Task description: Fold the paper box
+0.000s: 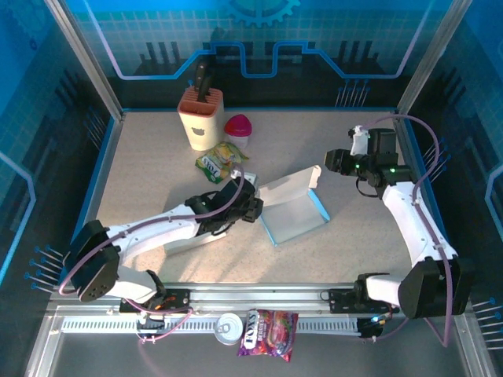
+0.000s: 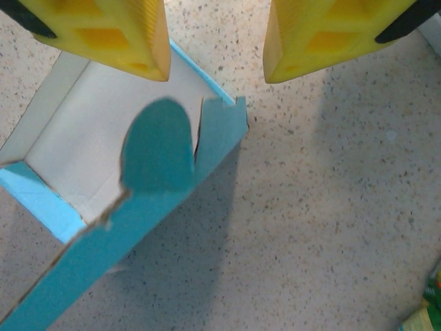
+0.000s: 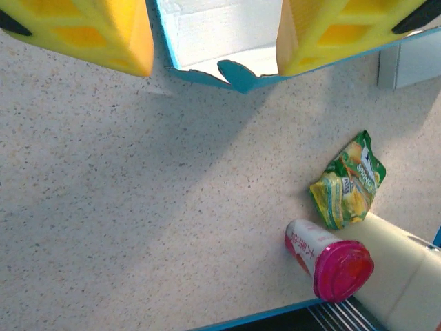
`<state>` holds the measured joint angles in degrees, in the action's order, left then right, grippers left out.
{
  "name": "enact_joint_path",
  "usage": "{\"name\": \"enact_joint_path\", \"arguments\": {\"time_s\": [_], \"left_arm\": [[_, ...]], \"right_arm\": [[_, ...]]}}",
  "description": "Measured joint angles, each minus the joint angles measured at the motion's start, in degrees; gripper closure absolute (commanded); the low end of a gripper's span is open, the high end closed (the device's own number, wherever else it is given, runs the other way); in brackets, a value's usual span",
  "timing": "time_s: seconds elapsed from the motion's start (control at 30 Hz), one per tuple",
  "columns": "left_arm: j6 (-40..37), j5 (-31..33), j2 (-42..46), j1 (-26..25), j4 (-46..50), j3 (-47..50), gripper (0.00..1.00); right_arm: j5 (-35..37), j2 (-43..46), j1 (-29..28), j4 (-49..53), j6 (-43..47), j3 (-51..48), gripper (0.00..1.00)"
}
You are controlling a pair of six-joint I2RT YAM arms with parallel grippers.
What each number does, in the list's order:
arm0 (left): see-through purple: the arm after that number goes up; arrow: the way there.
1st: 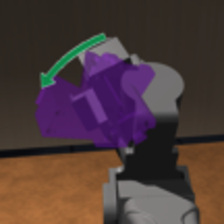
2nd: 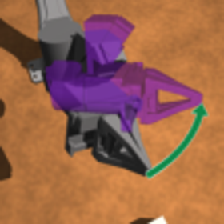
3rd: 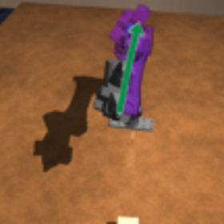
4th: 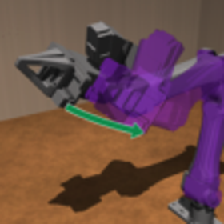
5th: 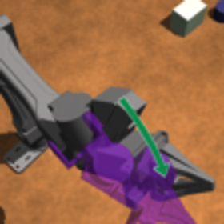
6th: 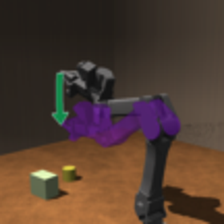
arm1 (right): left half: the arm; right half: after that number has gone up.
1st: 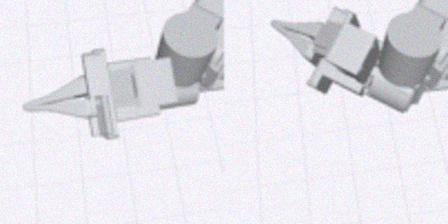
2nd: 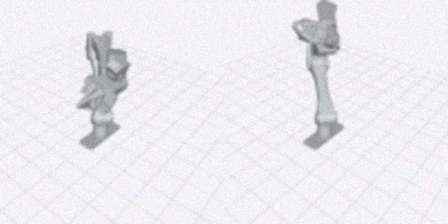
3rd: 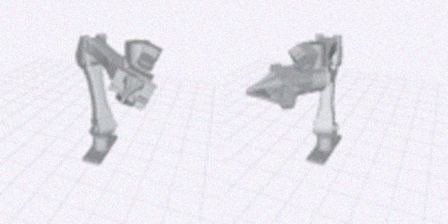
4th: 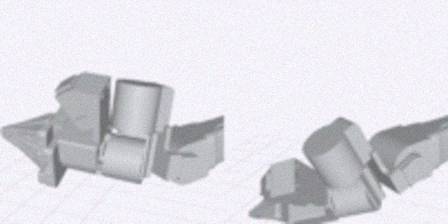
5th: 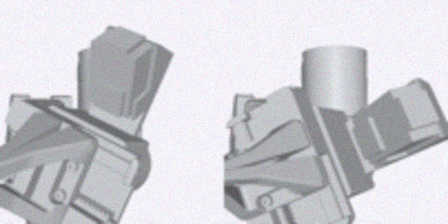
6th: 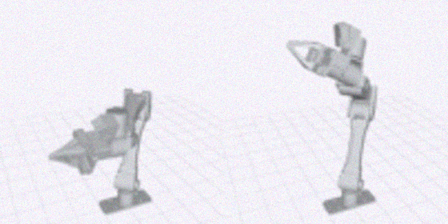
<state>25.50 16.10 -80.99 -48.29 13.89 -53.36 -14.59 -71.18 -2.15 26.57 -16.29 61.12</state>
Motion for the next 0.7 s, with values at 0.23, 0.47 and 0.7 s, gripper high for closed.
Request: {"name": "enact_joint_path", "arguments": {"time_s": [0.23,0.47,0.7], "left_arm": [[-2.38,0.52,-3.89,0.00,0.37,-3.17,0.72],[-4.55,1.84,-5.88,0.00,1.11,-4.37,0.87],[-7.15,2.82,-6.43,0.04,2.29,-5.33,0.99]], "right_arm": [[-2.23,0.09,0.00,0.00,1.01,-0.22,0.51],[-3.34,2.05,0.00,0.00,1.18,-0.28,0.53],[-4.33,2.91,0.00,0.00,1.18,-0.98,0.53]]}}
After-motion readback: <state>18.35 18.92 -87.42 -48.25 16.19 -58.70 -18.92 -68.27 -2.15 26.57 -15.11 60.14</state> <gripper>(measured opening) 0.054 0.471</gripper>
